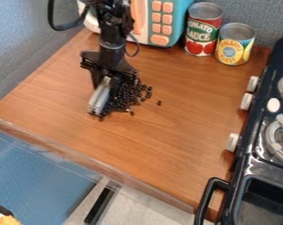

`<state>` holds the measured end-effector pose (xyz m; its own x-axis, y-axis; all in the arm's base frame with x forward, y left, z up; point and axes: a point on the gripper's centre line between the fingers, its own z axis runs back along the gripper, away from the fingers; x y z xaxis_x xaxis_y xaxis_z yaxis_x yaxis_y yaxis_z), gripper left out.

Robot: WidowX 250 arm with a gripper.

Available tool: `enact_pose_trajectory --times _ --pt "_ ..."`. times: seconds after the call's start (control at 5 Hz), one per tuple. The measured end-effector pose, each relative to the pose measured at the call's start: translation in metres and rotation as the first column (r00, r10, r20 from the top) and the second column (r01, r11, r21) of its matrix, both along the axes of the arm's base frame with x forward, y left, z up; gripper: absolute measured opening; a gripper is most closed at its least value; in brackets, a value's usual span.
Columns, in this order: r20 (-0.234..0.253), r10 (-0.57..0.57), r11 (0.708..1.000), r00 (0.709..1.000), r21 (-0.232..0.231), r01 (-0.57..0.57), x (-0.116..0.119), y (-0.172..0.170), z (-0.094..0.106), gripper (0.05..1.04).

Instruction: Sweep into pile

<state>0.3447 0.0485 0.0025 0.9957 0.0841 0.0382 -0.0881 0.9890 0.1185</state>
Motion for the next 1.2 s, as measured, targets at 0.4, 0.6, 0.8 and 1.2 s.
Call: enact_pose_trajectory --times 0.4,0.6,0.8,1.2 --pt "-0.005 0.034 0.998 0.999 -0.048 -0.034 0.003 -0.022 0.002 0.386" --pt "-0.005 0.016 0.998 1.0 -0.06 -0.017 0.007 -0.039 0.001 0.386" --pt "-0.003 0.032 0.997 0.999 -0.064 -0.032 0.008 -0.039 0.002 0.386" --pt "0.048 0.073 0.992 0.996 -0.103 -0.068 0.009 -0.032 0.037 0.385"
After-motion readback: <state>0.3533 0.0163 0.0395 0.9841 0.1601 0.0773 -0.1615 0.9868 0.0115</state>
